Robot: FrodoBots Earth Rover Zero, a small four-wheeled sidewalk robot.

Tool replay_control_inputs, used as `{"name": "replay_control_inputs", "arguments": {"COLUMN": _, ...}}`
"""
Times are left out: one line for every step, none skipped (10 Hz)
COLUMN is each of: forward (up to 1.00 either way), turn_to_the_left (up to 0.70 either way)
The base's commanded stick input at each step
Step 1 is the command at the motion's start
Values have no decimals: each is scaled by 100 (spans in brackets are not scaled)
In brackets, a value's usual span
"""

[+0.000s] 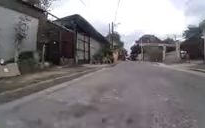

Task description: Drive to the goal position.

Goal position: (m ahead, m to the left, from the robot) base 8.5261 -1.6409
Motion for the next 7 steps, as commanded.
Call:
{"name": "replay_control_inputs", "arguments": {"forward": 100, "turn_to_the_left": -36}}
{"name": "replay_control_inputs", "arguments": {"forward": 100, "turn_to_the_left": -36}}
{"name": "replay_control_inputs", "arguments": {"forward": 100, "turn_to_the_left": -36}}
{"name": "replay_control_inputs", "arguments": {"forward": 100, "turn_to_the_left": -36}}
{"name": "replay_control_inputs", "arguments": {"forward": 100, "turn_to_the_left": -36}}
{"name": "replay_control_inputs", "arguments": {"forward": 100, "turn_to_the_left": -36}}
{"name": "replay_control_inputs", "arguments": {"forward": 100, "turn_to_the_left": -36}}
